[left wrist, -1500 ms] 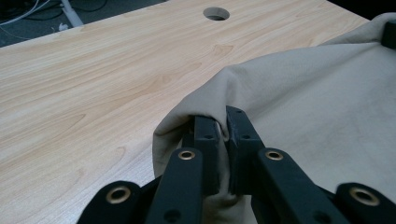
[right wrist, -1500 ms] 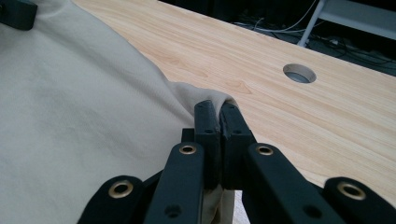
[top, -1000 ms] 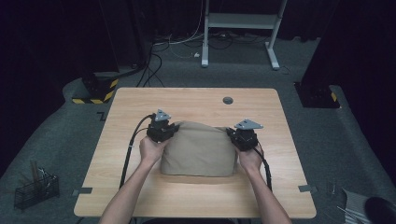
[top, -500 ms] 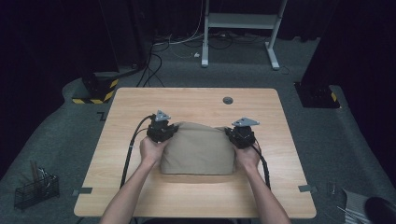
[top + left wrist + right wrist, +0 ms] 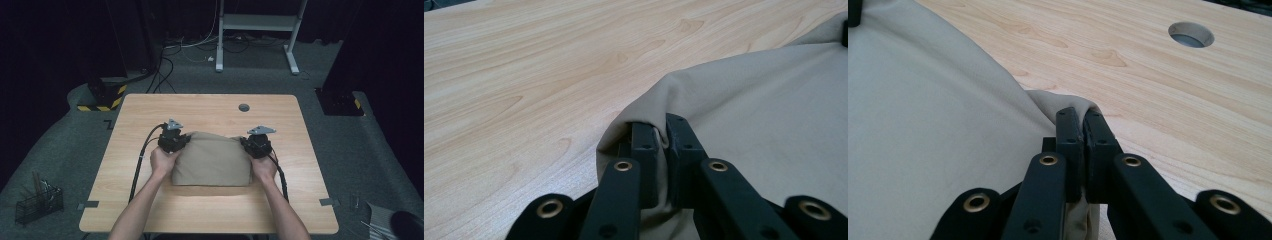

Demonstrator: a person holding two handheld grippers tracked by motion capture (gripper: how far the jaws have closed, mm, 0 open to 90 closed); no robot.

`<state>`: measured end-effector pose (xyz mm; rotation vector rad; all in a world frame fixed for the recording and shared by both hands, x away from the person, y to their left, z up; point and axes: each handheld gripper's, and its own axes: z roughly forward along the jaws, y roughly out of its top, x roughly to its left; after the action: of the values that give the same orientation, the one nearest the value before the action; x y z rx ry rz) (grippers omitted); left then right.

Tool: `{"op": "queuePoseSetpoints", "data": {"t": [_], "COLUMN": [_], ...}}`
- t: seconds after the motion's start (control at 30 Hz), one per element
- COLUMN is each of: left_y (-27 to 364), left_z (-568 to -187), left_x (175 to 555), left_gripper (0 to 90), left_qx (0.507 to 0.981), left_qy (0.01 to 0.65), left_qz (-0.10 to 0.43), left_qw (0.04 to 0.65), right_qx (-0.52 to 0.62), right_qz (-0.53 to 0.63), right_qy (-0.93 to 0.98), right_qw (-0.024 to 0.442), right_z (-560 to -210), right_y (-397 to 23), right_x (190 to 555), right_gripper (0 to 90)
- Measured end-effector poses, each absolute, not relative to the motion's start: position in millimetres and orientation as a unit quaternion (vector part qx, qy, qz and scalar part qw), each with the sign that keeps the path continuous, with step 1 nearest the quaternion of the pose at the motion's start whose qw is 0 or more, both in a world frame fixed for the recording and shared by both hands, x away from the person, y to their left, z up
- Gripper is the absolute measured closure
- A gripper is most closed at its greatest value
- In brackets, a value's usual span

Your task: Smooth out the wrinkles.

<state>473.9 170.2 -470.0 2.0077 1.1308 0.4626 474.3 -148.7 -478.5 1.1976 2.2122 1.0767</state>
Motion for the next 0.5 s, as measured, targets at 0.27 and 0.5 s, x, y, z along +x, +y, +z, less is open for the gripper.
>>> {"op": "queuePoseSetpoints", "data": {"t": [0.27, 0.5], "left_y": [170.2, 171.1], "left_z": [-480.0, -492.3], "left_x": [475.4, 477.0], "left_gripper": [83.6, 83.2], "left_qx": [0.794, 0.792], "left_qy": [0.449, 0.46], "left_qz": [0.177, 0.174], "left_qw": [0.37, 0.362], "right_qx": [0.443, 0.443], "right_qz": [0.371, 0.361], "right_qy": [0.796, 0.801], "right_qw": [0.183, 0.178], "right_z": [-490.8, -497.4], "right_y": [-146.7, -146.2], "right_x": [480.7, 483.3], "right_gripper": [86.9, 86.7]}}
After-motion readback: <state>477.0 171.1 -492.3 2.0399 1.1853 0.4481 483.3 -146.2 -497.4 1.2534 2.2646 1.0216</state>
